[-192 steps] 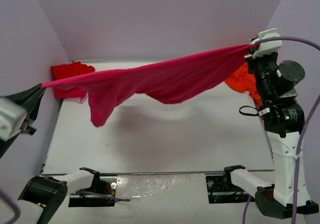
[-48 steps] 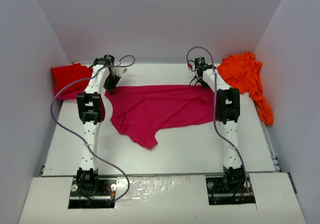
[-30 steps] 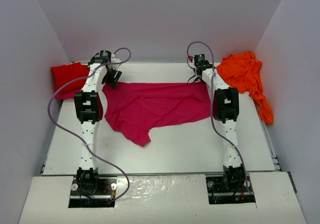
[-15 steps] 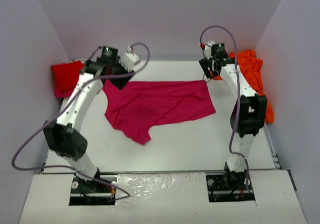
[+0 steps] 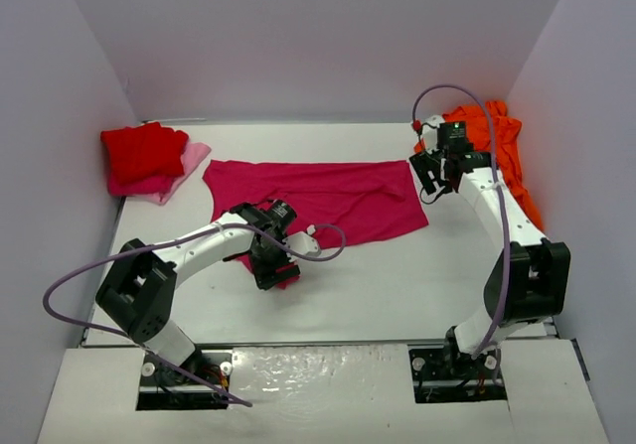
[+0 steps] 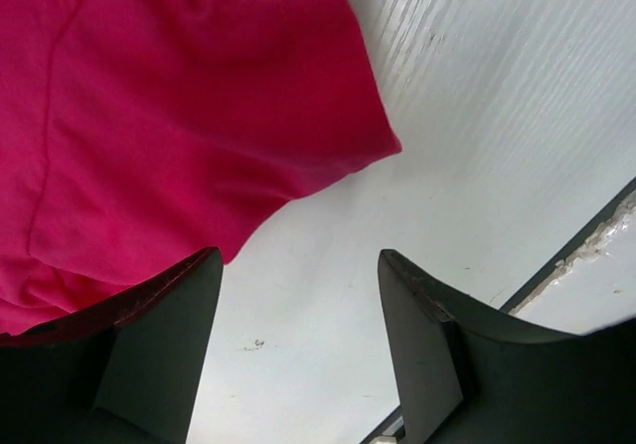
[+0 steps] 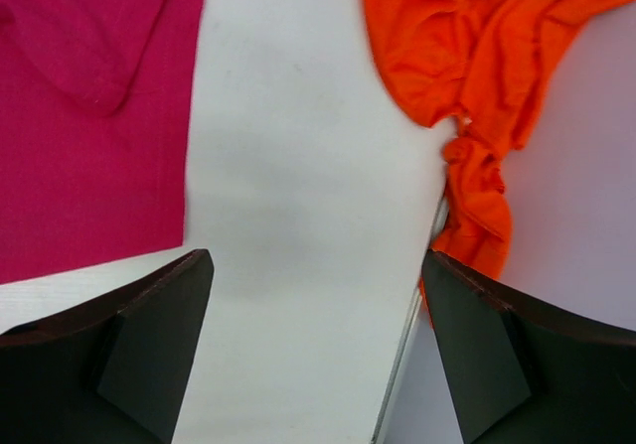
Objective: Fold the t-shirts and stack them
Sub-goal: Grap the side of the flattened tshirt closest away from the robot with both arms
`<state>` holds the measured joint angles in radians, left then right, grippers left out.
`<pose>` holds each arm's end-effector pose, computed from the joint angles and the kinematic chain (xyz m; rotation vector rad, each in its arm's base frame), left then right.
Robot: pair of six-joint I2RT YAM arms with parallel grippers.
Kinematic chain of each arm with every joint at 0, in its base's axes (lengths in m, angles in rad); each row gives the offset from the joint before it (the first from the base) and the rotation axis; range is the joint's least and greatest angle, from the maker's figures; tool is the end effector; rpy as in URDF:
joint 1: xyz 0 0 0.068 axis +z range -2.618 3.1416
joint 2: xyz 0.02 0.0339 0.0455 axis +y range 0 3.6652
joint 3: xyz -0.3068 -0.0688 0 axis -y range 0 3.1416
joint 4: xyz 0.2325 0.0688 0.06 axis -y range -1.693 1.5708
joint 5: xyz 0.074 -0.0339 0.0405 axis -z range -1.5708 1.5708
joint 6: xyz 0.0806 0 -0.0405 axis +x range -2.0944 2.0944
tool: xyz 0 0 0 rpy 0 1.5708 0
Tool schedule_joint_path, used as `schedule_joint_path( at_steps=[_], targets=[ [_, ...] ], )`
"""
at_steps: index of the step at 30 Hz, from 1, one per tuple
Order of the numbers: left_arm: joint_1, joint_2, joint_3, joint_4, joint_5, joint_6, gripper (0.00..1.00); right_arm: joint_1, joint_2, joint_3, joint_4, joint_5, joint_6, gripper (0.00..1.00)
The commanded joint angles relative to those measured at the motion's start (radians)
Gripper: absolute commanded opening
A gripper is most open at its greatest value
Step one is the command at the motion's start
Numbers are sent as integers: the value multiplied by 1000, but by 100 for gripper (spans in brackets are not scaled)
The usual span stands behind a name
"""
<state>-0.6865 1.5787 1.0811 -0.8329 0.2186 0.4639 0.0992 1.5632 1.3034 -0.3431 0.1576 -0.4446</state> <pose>0.2145 -0.1984 0.2137 1.6134 2.4178 -0.3559 0.3837 0.0255 0.3315 -0.4999 2.1308 -0.3676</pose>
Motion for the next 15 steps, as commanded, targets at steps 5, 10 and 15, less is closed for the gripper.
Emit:
schedule_joint_path(
  at_steps=[5,10,15],
  targets=[
    [-78,53,35,10,28,2,61,-23,-178,-53,86,69,17,87],
    [-94,97,25,6,69,11,39,-23,-171,-62,88,75,20,88],
    [-96,110,23,17,42,19,0,-23,-160,-64,96,65,32,88]
  ],
)
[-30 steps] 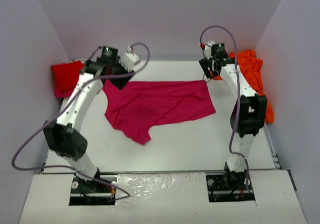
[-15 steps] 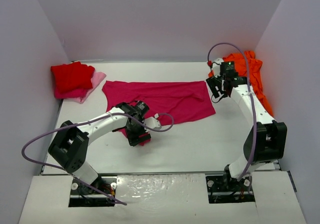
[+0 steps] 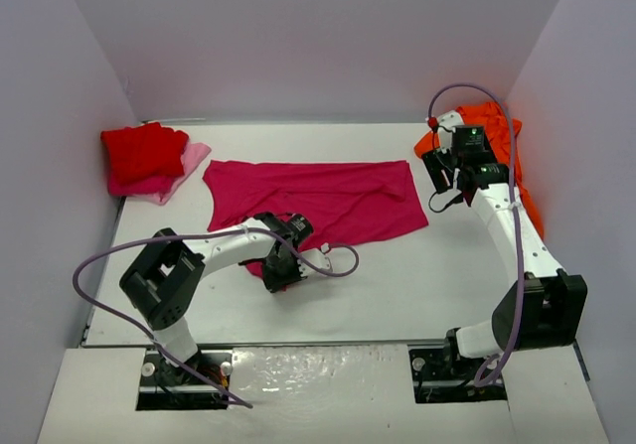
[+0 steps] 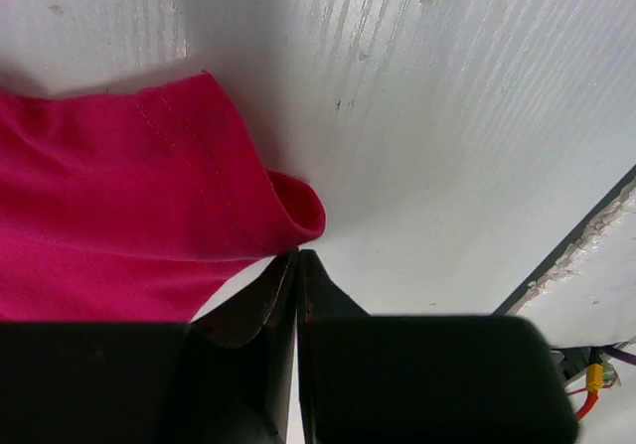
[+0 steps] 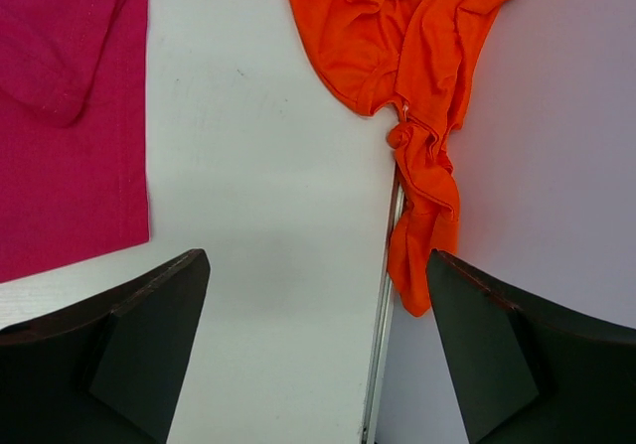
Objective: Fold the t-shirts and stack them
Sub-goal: Grap the side of the flattened tshirt closest away from the robot with both arms
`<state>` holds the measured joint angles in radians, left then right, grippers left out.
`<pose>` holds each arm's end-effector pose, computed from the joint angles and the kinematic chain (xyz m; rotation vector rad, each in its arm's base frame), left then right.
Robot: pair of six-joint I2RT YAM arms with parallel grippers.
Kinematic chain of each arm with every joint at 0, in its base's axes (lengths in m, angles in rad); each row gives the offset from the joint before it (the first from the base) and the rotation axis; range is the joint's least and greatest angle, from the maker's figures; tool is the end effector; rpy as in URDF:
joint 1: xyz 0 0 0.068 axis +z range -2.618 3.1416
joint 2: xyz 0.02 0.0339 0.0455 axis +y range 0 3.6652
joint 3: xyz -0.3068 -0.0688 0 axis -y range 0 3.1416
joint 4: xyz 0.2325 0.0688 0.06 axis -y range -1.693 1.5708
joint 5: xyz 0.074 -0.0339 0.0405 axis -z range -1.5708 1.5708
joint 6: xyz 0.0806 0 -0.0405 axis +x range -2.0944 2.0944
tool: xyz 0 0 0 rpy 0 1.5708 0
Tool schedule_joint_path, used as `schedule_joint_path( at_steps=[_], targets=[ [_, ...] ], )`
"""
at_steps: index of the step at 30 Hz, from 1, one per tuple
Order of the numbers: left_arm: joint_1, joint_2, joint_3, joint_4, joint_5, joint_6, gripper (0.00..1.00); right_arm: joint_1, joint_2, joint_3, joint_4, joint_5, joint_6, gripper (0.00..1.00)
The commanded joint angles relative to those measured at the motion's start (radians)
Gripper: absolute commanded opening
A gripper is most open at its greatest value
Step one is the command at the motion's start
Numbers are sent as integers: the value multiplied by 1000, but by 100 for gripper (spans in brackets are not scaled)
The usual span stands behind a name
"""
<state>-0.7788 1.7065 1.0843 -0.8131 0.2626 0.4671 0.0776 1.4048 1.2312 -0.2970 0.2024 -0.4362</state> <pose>0.2030 -0.2298 0.1803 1.7837 2.4366 -0.4257 0.3452 0.0106 0.3657 -0.3982 2.0194 -0.4299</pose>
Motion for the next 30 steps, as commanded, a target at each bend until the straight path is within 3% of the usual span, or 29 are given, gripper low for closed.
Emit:
schedule_joint_path(
  at_steps=[1,8,14,16,18,22,30],
  targets=[
    [-3,-31,29,-16,1,23,0,-1,0,7,52,17,24,89],
    [33,-187,129,-98,-64,81,0,-1,22,-15,79,17,24,89],
    [101,-164,199,-145,-63,91,0,1,34,-16,85,-3,37,89],
    [91,-160,187,-141,-41,81,19,1,32,-22,84,3,33,89],
    [80,-166,171,-137,-23,75,49,0,28,-29,85,11,28,89],
    [73,-171,141,-131,28,65,63,-1,22,-41,85,17,27,90],
    [72,-109,93,-81,63,57,69,1,28,-45,85,1,47,90]
  ],
)
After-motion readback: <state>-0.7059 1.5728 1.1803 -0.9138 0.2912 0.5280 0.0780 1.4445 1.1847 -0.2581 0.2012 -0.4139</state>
